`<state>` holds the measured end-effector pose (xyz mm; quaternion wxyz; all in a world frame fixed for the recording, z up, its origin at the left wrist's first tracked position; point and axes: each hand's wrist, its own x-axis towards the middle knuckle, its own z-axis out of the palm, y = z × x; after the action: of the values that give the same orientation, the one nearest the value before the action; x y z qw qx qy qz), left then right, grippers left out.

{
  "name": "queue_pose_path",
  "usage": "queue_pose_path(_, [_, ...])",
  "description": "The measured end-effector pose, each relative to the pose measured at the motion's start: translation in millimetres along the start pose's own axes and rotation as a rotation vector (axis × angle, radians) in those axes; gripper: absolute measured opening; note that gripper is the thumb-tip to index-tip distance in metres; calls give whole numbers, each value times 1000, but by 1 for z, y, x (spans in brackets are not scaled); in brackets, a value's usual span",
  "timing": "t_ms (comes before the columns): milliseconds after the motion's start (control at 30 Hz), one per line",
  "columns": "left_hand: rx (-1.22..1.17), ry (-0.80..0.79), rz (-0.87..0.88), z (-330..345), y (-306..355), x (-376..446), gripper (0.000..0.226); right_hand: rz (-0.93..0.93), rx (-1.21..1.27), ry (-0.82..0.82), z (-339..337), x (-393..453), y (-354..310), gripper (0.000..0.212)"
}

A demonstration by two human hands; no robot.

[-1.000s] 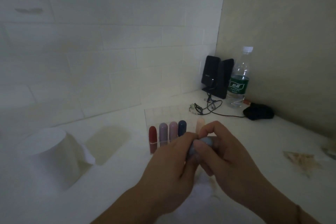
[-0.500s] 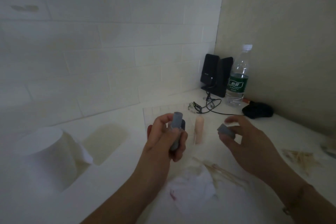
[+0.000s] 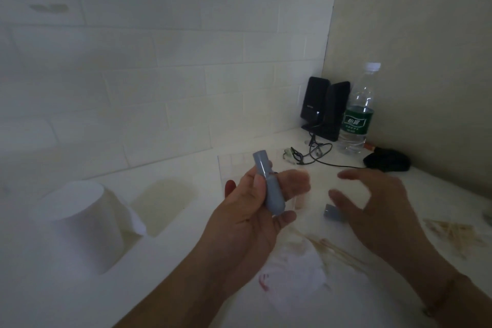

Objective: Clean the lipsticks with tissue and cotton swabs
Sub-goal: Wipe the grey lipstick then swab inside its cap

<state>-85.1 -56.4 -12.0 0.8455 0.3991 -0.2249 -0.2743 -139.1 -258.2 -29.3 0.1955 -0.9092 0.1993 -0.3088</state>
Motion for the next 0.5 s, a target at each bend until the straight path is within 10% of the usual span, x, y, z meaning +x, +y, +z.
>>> queue_pose_path(200, [-18, -48, 9, 3, -6, -3, 38, -296, 529, -21, -19, -48, -79, 33])
queue_pose_path(500, [-45, -118, 30, 8, -8, -2, 61, -140, 775, -108, -13, -49, -81, 37])
